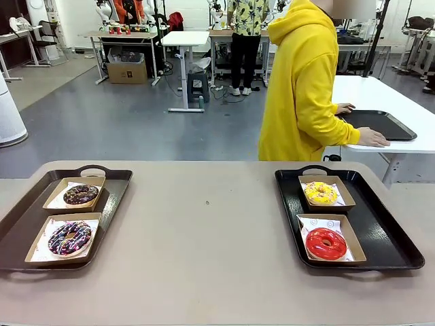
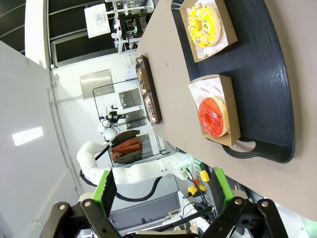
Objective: Individually package the donuts and arrange them on the tray.
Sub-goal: Place the picked Paper togo box on the Handle tray.
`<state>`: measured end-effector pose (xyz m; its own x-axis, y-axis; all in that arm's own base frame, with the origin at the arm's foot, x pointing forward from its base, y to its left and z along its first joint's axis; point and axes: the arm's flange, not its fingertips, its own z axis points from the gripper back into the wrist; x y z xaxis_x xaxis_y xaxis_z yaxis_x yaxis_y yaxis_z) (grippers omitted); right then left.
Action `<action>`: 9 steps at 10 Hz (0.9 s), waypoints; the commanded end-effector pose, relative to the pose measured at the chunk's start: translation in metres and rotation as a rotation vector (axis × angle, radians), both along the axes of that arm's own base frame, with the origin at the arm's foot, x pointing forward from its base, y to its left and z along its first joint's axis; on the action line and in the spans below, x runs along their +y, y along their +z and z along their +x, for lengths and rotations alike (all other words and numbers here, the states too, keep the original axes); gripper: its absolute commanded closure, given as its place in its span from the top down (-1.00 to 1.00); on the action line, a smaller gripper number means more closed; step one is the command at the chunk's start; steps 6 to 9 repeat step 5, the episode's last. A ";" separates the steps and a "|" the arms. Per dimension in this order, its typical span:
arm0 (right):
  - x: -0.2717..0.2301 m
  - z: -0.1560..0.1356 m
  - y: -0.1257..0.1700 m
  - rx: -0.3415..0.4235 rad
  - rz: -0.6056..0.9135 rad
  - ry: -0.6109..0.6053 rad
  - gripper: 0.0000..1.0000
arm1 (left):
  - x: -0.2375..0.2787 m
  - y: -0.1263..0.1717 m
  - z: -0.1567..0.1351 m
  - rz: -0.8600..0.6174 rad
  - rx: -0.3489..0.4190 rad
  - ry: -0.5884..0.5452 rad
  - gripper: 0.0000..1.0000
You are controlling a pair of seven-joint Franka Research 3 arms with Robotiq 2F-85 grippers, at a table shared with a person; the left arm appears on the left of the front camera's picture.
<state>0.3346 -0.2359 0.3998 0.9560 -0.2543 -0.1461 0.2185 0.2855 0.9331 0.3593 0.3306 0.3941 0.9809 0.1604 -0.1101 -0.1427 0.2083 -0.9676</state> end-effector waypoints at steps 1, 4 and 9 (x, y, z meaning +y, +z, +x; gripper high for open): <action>-0.001 0.000 0.002 -0.003 0.007 0.004 1.00 | -0.001 0.002 -0.004 0.010 0.006 0.012 0.78; -0.001 0.000 0.002 -0.003 0.007 0.004 1.00 | -0.001 0.002 -0.004 0.010 0.006 0.012 0.78; -0.001 0.000 0.002 -0.003 0.007 0.004 1.00 | -0.001 0.002 -0.004 0.010 0.006 0.012 0.78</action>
